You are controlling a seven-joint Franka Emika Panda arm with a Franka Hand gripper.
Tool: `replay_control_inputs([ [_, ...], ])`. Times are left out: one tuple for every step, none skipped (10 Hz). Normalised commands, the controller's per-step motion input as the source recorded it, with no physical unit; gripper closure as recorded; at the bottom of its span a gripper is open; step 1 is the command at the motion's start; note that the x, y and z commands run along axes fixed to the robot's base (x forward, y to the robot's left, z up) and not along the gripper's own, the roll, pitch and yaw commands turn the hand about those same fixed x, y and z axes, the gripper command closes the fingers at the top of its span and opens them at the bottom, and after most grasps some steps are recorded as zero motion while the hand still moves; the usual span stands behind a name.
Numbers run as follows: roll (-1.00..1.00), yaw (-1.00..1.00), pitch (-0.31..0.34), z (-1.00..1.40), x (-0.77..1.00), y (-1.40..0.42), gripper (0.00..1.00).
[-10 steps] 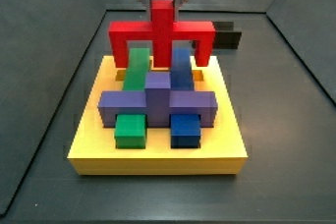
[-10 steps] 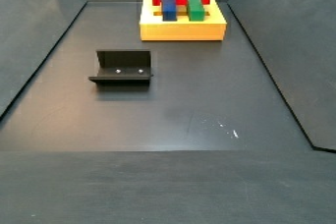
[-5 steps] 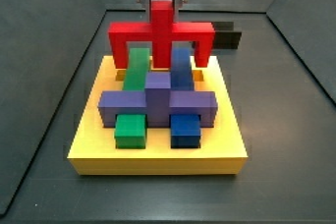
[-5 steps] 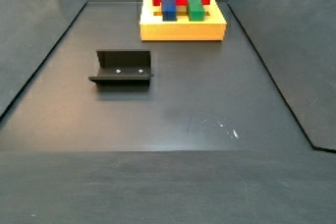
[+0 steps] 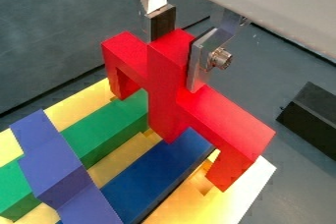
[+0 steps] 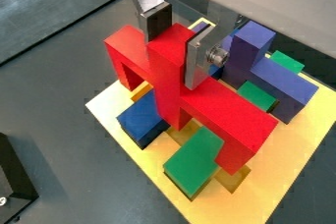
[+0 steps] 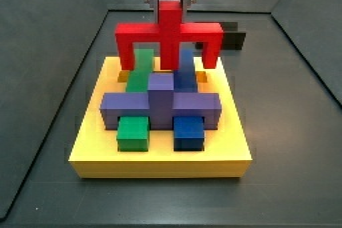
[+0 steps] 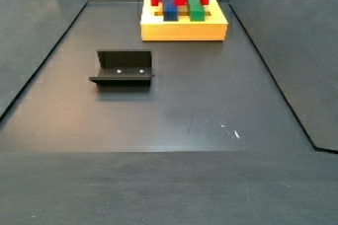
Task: Pick up the red object. Move up. Move to above the board. Insert the red object.
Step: Insert the red object.
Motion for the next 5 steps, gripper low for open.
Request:
replay_control_inputs([
  [0.07,-0.06,-0.023,-0.33,-0.21,0.13,1.0],
  [0.02,-0.03,0.0,-0.03,-0.09,0.02,1.0],
  [0.0,0.0,0.051,0.1,0.0,0.0,1.0],
  [0.0,0.0,0.043,0.09,0.0,0.0,1.0],
  [0.0,0.0,0.063,0.11,0.0,0.0,1.0],
])
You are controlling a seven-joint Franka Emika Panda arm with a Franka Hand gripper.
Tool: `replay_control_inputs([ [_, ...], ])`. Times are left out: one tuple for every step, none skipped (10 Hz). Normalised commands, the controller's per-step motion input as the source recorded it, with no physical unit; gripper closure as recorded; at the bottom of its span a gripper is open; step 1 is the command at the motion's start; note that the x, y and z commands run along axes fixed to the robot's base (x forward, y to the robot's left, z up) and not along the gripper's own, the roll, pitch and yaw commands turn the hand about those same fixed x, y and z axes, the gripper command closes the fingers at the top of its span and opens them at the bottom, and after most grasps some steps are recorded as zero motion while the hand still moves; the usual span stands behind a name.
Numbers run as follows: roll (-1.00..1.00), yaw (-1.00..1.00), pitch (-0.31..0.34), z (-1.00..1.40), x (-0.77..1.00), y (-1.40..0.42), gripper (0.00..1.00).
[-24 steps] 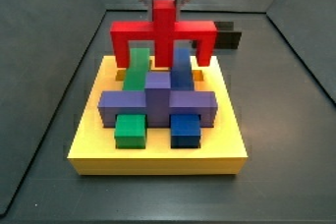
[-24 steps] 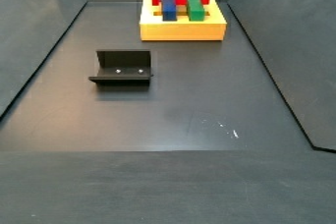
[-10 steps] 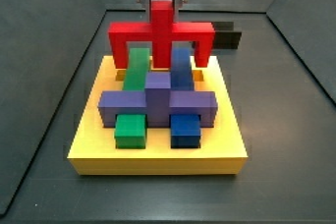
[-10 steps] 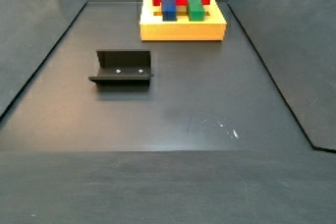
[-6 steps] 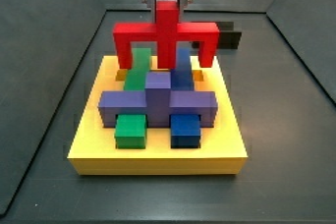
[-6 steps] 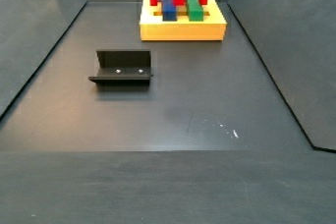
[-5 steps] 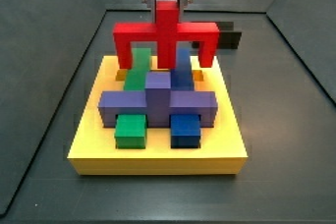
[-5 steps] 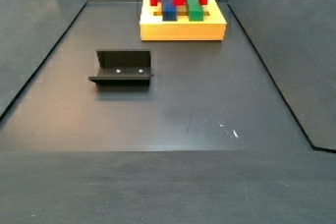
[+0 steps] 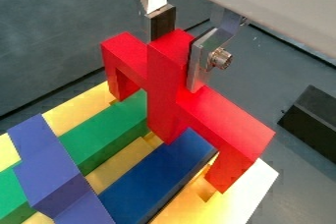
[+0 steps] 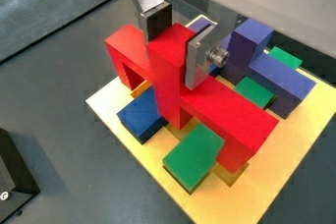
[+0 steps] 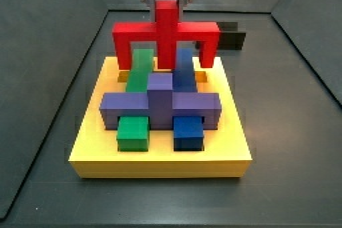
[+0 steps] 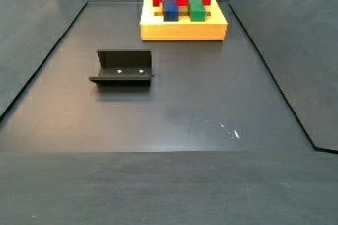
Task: Pick up the red object. Move up. Move to above the board. Insert the red object.
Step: Insert the red object.
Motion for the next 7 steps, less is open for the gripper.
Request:
replay_control_inputs([
  [0.02,0.0,0.054,0.17,-0.03,0.0,1.0],
  [0.03,0.0,0.013,0.18,-0.13,0.0,1.0],
  [0.02,0.0,0.0,0.0,-0.03,0.0,1.0],
  [0.03,0.0,0.0,-0.07,-0.07,0.0,1.0],
  [0.05,0.0,-0.039,-0.18,-0.14,0.0,1.0],
  [0.04,0.0,-0.071,-0.26,-0.16,0.0,1.0],
  [0.0,0.0,-0.046,-0.16,0.0,0.0,1.0],
])
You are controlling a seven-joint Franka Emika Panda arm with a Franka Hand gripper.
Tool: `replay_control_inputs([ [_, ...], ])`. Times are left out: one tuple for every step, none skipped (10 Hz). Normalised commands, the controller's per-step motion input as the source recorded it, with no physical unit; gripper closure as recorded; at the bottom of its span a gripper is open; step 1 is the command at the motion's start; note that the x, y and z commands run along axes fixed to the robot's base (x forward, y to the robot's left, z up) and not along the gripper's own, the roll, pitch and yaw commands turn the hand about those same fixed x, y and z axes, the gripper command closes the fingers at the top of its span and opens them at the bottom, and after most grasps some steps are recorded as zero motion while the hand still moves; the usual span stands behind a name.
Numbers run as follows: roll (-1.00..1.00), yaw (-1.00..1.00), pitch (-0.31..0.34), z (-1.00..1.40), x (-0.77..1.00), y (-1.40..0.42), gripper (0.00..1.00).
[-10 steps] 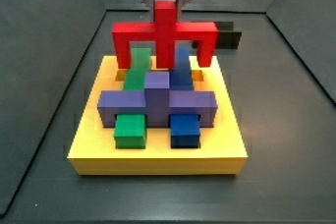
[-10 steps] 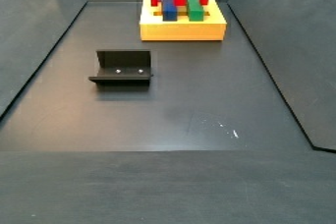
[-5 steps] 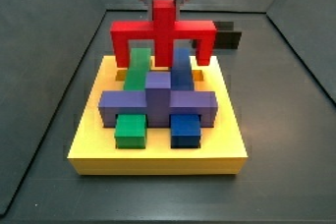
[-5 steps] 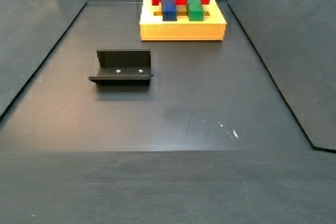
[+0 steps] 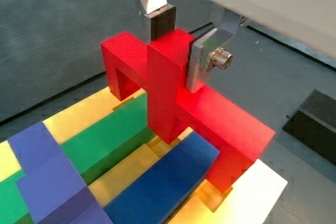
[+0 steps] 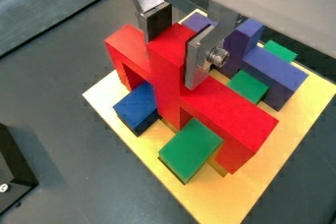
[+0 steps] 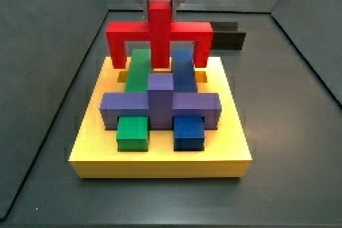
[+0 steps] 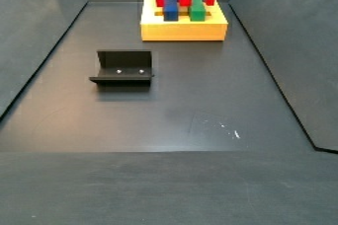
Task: Pick up the red object. Move up. Move to above the board. Insert the red object.
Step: Insert the red object.
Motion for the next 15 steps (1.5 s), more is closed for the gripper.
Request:
replay_control_inputs([
  [0.0,0.0,-0.019,-0.15,0.06,-0.03,1.0],
  [0.0,0.0,0.0,-0.11,0.15,-0.04,1.0],
  [0.0,0.0,0.0,-0.12,0.14,-0.02,1.0],
  [0.0,0.0,0.0,-0.1,0.14,0.0,1.0],
  [0.0,0.0,0.0,-0.14,0.06,0.0,1.0],
  [0.0,-0.07,0.0,-0.13,0.03,0.0,1.0],
  [0.0,-0.11,0.0,-0.11,0.04,0.0,1.0],
  [0.0,-0.09,0.0,-0.08,0.09,-0.05,1.0],
  [0.0,-0.07,0.0,-0.11,0.16,-0.03,1.0],
  [0.0,-0.03,0.0,-0.15,0.18,0.0,1.0],
  [0.0,-0.03,0.0,-0.2,0.13,0.0,1.0],
  [0.03,-0.02,0.0,-0.2,0.1,0.0,1.0],
  [0.08,0.0,0.0,-0.15,0.07,0.0,1.0],
  [0.08,0.0,0.0,-0.3,0.08,0.0,1.0],
  [0.07,-0.03,-0.047,-0.49,0.03,0.0,1.0],
])
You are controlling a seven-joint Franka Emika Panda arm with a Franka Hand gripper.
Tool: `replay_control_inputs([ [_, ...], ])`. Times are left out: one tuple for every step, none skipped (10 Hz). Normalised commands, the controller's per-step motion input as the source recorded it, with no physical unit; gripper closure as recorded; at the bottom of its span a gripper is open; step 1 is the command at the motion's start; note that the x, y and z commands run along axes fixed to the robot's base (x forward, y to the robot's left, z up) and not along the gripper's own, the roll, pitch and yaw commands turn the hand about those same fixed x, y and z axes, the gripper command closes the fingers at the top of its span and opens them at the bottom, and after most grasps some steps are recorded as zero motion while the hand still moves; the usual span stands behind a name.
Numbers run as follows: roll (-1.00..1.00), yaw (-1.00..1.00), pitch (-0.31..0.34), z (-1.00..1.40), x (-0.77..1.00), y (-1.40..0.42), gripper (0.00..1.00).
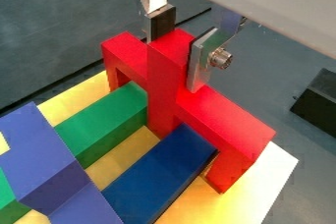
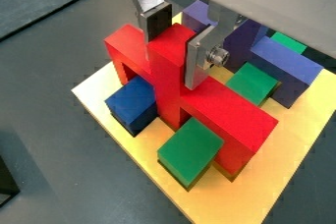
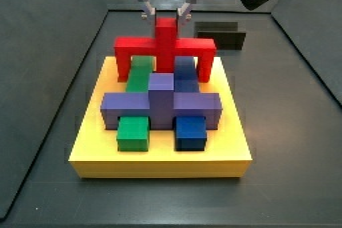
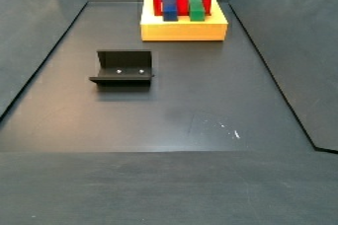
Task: Pick up the red object. Move up. Move to above the board. Insert the red object.
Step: Insert the red object.
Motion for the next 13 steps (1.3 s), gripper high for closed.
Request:
replay_control_inputs([
  [0.04,-0.03,-0.067,-0.53,0.0,0.0,1.0],
  [0.04,-0.07,0.0,-0.32,0.0,0.06,1.0],
  [0.08,0.0,-0.01,-0.09,-0.4,0.07,1.0],
  [0.05,0.0,-0.073,-0.12,-0.43,0.0,1.0],
  [0.03,0.0,-0.074,-0.2,-0.24,0.0,1.0],
  [0.0,-0.05,-0.097,-0.41,0.0,-0.03,1.0],
  [0.0,-0.15,-0.06,-0.58,0.22,-0.04,1.0],
  [0.0,-0.21,-0.05,-0.7,0.33,0.0,1.0],
  [0.0,-0.21,-0.071,-0.64,0.28,0.0,1.0],
  [-0.02,-0.17,-0.076,-0.51,0.26,0.0,1.0],
  [-0.08,-0.03,-0.004,-0.21,0.26,0.0,1.0],
  [-0.02,0.0,-0.067,-0.28,0.0,0.0,1.0],
  [-0.04,-0.03,-0.151,-0.39,-0.06,0.02,1.0],
])
